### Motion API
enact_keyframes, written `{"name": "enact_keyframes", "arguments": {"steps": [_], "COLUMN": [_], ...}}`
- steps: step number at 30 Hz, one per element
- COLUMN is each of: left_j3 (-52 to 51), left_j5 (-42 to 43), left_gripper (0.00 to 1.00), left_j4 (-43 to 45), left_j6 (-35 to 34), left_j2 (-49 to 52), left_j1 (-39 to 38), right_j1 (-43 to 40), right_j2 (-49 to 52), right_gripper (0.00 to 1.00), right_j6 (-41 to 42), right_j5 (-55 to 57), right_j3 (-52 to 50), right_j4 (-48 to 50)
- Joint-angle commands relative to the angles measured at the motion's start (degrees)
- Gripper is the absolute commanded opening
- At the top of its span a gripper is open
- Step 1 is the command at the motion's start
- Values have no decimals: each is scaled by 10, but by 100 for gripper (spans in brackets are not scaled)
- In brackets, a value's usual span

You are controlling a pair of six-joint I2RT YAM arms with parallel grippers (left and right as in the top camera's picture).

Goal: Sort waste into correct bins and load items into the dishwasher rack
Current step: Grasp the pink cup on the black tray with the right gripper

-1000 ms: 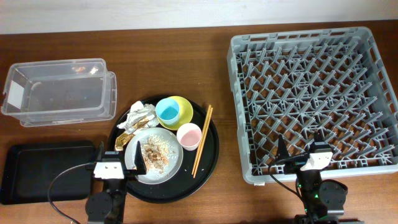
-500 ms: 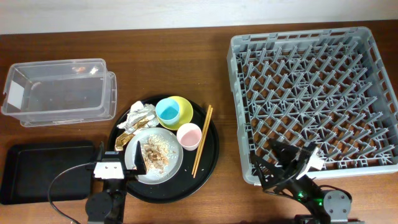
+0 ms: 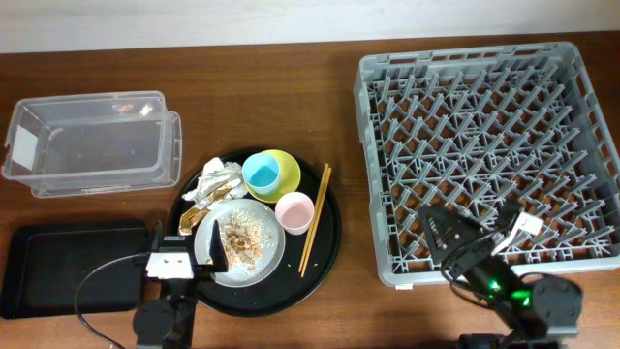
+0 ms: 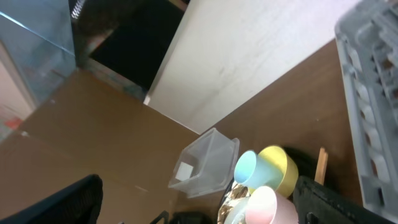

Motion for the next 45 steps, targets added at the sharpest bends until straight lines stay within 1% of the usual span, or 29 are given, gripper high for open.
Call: {"name": "enact_keyframes", "arguments": {"steps": [1,2,5,6,8,9,10,13,15,16,17,18,19,24,28,29,34,38,39,40,44,45], "left_j3": [-4,-4,-4,-4,-4,-4,-4,-4,-4,-4,-4,-4,-4,-4,-4,-4,-4,-4,-4,-4,-4,-4], "left_j5": [6,6,6,6,6,6,6,6,6,6,6,6,6,6,6,6,6,6,6,6,6,6], "left_gripper": [99,99,99,100,99,100,99,100,100,99,99,99,99,99,99,99,99,99,100,99,99,99], "left_j4": [0,0,0,0,0,0,0,0,0,0,0,0,0,0,0,0,0,0,0,0,0,0], "left_j6": [11,11,11,11,11,11,11,11,11,11,11,11,11,11,11,11,11,11,11,11,11,11], "left_j2": [-4,-4,-4,-4,-4,-4,-4,-4,-4,-4,-4,-4,-4,-4,-4,-4,-4,-4,-4,-4,-4,-4], "left_j1": [-2,-2,-2,-2,-2,-2,-2,-2,-2,-2,-2,-2,-2,-2,-2,-2,-2,-2,-2,-2,-2,-2], "right_j1": [10,34,125,202,333,363,408,448,459,460,462,462,464,496,530,534,546,562,564,566,571,571], "right_j2": [172,241,379,457,581,616,682,793,848,870,879,890,898,932,957,962,986,1002,1004,1004,1004,1004], "right_gripper": [98,98,98,98,98,98,98,98,99,79,72,70,69,60,60,60,60,50,45,34,33,29], "right_j6": [-197,-251,-302,-316,-318,-318,-318,-318,-318,-318,-318,-318,-318,-317,-268,-257,-257,-257,-257,-257,-254,-244], "right_j5": [10,20,104,180,339,379,420,421,406,374,353,328,313,322,403,410,417,423,424,427,449,454], "right_j3": [183,253,397,471,586,615,662,713,716,716,716,716,716,714,712,711,703,700,700,700,689,684], "right_j4": [-130,-193,-318,-378,-464,-483,-500,-491,-480,-473,-467,-459,-452,-438,-444,-445,-445,-444,-444,-444,-445,-446]}}
